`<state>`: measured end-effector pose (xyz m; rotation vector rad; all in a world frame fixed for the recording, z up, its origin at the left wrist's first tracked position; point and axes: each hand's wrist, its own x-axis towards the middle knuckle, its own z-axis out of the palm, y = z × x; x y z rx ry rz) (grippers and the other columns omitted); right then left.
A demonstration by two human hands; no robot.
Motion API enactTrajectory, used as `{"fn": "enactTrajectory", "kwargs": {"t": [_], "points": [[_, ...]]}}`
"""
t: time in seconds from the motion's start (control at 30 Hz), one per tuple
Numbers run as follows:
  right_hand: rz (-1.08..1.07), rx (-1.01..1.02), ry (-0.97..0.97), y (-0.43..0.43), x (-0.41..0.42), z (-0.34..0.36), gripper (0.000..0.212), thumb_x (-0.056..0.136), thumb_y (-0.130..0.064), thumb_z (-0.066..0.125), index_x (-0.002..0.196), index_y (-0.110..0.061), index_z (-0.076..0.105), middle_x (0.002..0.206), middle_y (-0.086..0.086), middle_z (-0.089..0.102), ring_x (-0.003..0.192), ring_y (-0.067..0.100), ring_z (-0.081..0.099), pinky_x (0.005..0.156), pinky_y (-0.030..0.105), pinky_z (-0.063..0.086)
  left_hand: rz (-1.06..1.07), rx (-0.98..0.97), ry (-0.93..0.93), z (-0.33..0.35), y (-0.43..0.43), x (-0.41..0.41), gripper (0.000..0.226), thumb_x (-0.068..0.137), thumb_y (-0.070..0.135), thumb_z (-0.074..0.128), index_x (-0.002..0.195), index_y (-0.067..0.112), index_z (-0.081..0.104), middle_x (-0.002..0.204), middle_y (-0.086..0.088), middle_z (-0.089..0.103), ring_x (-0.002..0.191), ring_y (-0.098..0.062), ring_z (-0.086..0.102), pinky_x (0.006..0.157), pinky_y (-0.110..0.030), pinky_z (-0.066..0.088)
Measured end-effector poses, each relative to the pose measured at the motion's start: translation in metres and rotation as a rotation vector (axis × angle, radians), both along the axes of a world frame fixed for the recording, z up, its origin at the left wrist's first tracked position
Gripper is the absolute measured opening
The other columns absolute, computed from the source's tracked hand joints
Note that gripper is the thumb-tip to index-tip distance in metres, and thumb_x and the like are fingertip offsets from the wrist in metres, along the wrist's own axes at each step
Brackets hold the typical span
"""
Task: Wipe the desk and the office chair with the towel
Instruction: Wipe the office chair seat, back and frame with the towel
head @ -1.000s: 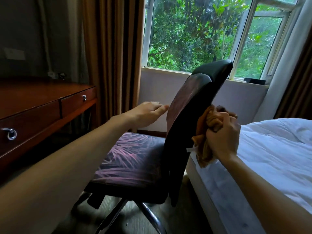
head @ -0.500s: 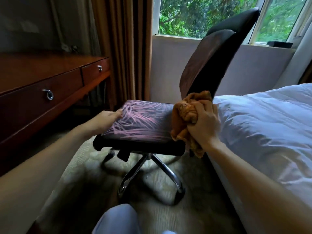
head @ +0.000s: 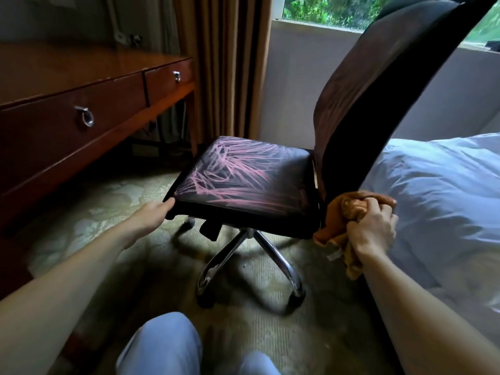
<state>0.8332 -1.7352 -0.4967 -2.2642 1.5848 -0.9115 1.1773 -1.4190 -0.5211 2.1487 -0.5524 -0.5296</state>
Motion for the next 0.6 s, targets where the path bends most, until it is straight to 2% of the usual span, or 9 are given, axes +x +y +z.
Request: {"fn": "enactTrajectory", "kwargs": {"t": [0.07, 0.13, 0.2, 0.27, 0.33, 0.4, 0.5, 0.6], "points": [[0.007, -0.017, 0.011, -0.006, 0.003, 0.002, 0.061, 0.080, -0.009, 0.072, 0.137, -0.017, 0.052, 0.142, 0.024, 0.044, 0.129, 0.047, 0.040, 0.108, 0.059, 0.040, 0.038, -0.018, 0.012, -0.001, -0.010, 0.008, 0.047, 0.108, 0.051, 0.039, 0.083, 0.019, 0.063, 0.085, 0.007, 0.058, 0.085, -0.013, 0.054, 0.075, -0.033, 0.042], [0.007, -0.031, -0.003, -0.004, 0.005, -0.002, 0.060, 0.077, -0.010, 0.074, 0.134, -0.014, 0.054, 0.138, 0.025, 0.046, 0.126, 0.047, 0.041, 0.105, 0.059, 0.041, 0.027, -0.043, 0.040, 0.000, -0.026, 0.011, 0.050, 0.108, 0.048, 0.039, 0.092, 0.010, 0.067, 0.087, -0.005, 0.063, 0.086, -0.022, 0.056, 0.071, -0.029, 0.040], [0.058, -0.070, -0.029, 0.005, 0.005, -0.012, 0.058, 0.074, -0.015, 0.076, 0.128, -0.011, 0.056, 0.131, 0.023, 0.049, 0.124, 0.044, 0.041, 0.102, 0.059, 0.043, 0.040, -0.065, 0.048, -0.001, -0.045, 0.010, 0.049, 0.108, 0.047, 0.040, 0.091, 0.007, 0.063, 0.085, -0.013, 0.059, 0.079, -0.024, 0.056, 0.069, -0.033, 0.040], [0.140, -0.110, -0.061, 0.014, 0.009, -0.023, 0.053, 0.070, -0.025, 0.071, 0.120, -0.011, 0.060, 0.124, 0.019, 0.051, 0.121, 0.040, 0.043, 0.096, 0.057, 0.047, 0.082, -0.076, 0.062, -0.007, -0.061, 0.010, 0.045, 0.108, 0.047, 0.042, 0.089, 0.010, 0.059, 0.089, -0.018, 0.058, 0.078, -0.027, 0.057, 0.075, -0.036, 0.044], [0.185, -0.119, -0.104, 0.022, 0.018, -0.032, 0.055, 0.065, -0.030, 0.063, 0.116, -0.011, 0.062, 0.121, 0.017, 0.052, 0.117, 0.040, 0.045, 0.092, 0.055, 0.048, 0.151, -0.064, 0.055, -0.018, -0.073, 0.013, 0.054, 0.107, 0.048, 0.041, 0.110, -0.001, 0.063, 0.113, -0.029, 0.064, 0.103, -0.041, 0.064, 0.095, -0.045, 0.052], [0.185, -0.116, -0.172, 0.026, 0.027, -0.037, 0.055, 0.064, -0.028, 0.062, 0.117, -0.011, 0.064, 0.121, 0.018, 0.053, 0.116, 0.039, 0.045, 0.094, 0.057, 0.047, 0.245, -0.028, 0.043, -0.026, -0.080, 0.019, 0.066, 0.106, 0.053, 0.038, 0.134, -0.004, 0.056, 0.136, -0.032, 0.058, 0.126, -0.049, 0.055, 0.109, -0.056, 0.046], [0.170, -0.122, -0.215, 0.022, 0.035, -0.041, 0.059, 0.064, -0.029, 0.061, 0.120, -0.012, 0.063, 0.123, 0.018, 0.052, 0.117, 0.038, 0.043, 0.097, 0.056, 0.045, 0.336, 0.009, 0.043, -0.033, -0.083, 0.032, 0.067, 0.104, 0.056, 0.031, 0.141, 0.004, 0.053, 0.139, -0.028, 0.057, 0.130, -0.049, 0.051, 0.111, -0.056, 0.043], [0.203, -0.131, -0.230, 0.017, 0.038, -0.049, 0.060, 0.066, -0.030, 0.063, 0.124, -0.015, 0.060, 0.126, 0.017, 0.049, 0.118, 0.040, 0.043, 0.094, 0.057, 0.045, 0.359, 0.038, 0.070, -0.039, -0.087, 0.043, 0.063, 0.107, 0.050, 0.031, 0.144, 0.002, 0.049, 0.140, -0.030, 0.054, 0.130, -0.049, 0.052, 0.110, -0.056, 0.045]]}}
